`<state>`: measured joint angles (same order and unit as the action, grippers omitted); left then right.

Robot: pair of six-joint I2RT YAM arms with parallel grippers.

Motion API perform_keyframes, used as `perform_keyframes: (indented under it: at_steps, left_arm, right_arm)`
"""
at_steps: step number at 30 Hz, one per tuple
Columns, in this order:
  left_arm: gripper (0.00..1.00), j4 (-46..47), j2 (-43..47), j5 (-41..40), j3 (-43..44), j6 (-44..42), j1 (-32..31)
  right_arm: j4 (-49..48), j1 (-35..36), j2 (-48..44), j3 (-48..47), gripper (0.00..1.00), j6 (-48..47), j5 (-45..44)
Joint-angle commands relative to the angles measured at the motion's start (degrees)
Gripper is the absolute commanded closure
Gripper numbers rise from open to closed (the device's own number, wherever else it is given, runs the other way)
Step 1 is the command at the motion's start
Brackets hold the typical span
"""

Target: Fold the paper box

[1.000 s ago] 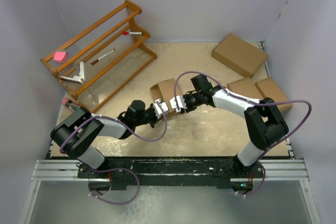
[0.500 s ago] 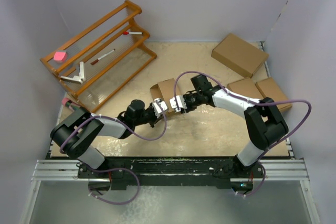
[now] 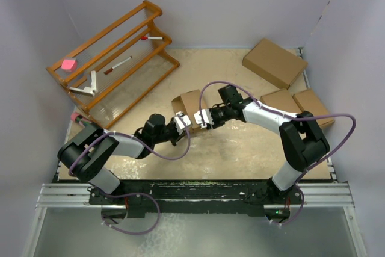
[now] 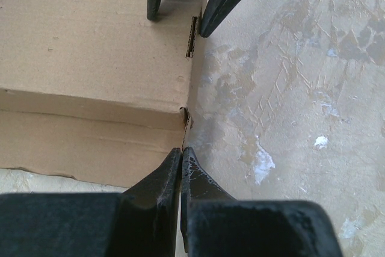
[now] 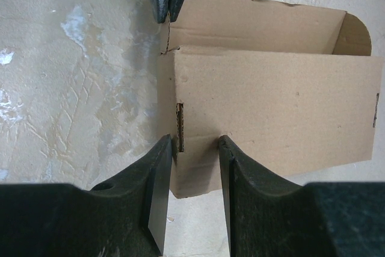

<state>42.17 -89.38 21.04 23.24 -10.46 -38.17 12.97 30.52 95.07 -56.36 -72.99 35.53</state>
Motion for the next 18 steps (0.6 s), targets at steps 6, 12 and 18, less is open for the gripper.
perform_keyframes:
  at_steps: [6, 12, 18]
  left_arm:
    - [0.96, 2.00, 0.26, 0.98, 0.02, 1.36, 1.07]
    - [0.96, 1.77, 0.51, 0.89, 0.29, 1.76, 1.17]
    - [0.96, 0.16, 1.38, 1.12, 1.36, 2.19, 1.20]
  right_arm:
    - [4.78, 0.29, 2.49, -0.06, 0.63, 0.65, -3.01]
    - [4.78, 0.49, 2.66, -0.07, 0.63, 0.66, -3.26]
    - [4.78, 0.76, 2.84, -0.13, 0.63, 0.73, -3.62]
